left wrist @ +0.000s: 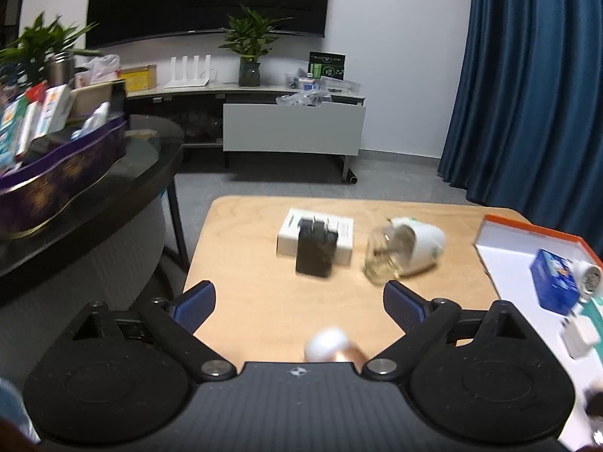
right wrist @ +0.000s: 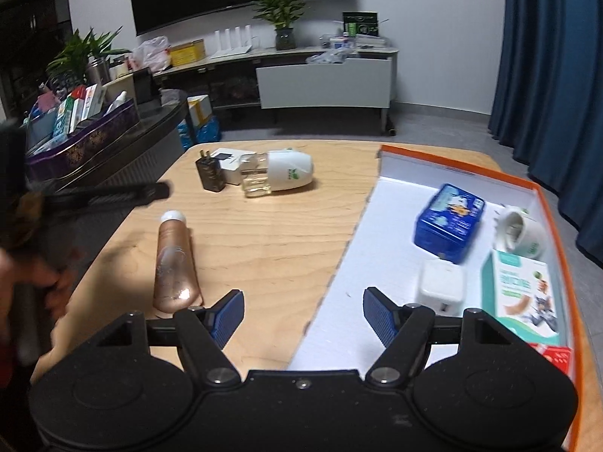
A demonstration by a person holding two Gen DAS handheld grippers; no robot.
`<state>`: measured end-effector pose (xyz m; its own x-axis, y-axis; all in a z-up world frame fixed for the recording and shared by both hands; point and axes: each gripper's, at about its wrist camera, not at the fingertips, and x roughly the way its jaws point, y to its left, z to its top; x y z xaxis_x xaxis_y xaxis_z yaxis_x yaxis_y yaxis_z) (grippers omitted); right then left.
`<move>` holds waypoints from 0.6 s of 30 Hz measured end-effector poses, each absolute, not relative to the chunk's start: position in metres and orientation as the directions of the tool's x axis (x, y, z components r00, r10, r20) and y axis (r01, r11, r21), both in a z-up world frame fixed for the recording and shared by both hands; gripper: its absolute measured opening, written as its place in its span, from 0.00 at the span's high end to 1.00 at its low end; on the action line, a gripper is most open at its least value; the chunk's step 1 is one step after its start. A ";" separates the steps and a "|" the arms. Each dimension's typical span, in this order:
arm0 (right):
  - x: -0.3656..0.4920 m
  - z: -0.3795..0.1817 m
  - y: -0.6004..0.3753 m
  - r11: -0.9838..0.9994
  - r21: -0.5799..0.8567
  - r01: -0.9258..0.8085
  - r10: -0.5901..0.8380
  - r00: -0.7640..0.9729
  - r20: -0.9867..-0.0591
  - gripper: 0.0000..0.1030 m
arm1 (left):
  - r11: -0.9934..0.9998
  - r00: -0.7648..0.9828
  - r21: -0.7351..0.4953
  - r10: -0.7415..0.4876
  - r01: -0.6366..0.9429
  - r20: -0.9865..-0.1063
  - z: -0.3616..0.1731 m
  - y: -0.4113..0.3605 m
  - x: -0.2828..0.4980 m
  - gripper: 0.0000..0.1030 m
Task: Organize rigid objects
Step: 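Withdraw both tools toward the black charger and copper tube on the table, then grasp the black charger with the left gripper while the right grasps the copper tube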
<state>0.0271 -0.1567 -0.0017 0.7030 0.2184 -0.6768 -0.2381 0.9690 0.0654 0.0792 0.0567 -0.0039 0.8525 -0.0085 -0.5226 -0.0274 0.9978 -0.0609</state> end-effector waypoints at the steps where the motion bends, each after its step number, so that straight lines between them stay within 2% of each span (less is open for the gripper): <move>1: 0.029 -0.002 -0.154 0.967 0.068 -0.246 0.226 0.702 -0.676 0.19 | 0.999 0.855 -0.048 -0.007 -0.021 -0.518 -0.006 0.057 0.088 0.05; 9: 0.046 -0.011 -0.129 0.948 0.075 -0.308 0.273 0.673 -0.687 0.19 | 0.998 0.824 0.006 -0.053 0.068 -0.564 -0.032 0.058 0.137 0.10; 11: 0.049 -0.013 -0.124 0.944 0.082 -0.319 0.284 0.664 -0.691 0.19 | 0.996 0.808 0.025 -0.058 0.089 -0.586 -0.037 0.057 0.147 0.16; 14: 0.054 -0.016 -0.119 0.939 0.093 -0.331 0.299 0.655 -0.694 0.19 | 0.993 0.792 0.025 -0.078 0.117 -0.605 -0.043 0.061 0.158 0.32; 16: 0.057 -0.017 -0.115 0.935 0.101 -0.339 0.310 0.648 -0.696 0.19 | 0.991 0.779 0.000 -0.103 0.131 -0.618 -0.046 0.065 0.163 0.47; 17: 0.059 -0.018 -0.113 0.934 0.103 -0.341 0.312 0.645 -0.697 0.19 | 0.991 0.782 -0.006 -0.110 0.135 -0.614 -0.047 0.067 0.164 0.48; 18: 0.062 -0.019 -0.110 0.933 0.104 -0.344 0.315 0.642 -0.699 0.19 | 0.990 0.785 -0.010 -0.119 0.142 -0.608 -0.047 0.068 0.163 0.54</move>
<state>0.0616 -0.1101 -0.0191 0.6420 0.3148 -0.6991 -0.3442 0.9331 0.1041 0.1632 0.0676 -0.0469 0.7847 -0.1188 -0.6085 0.1418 0.9898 -0.0103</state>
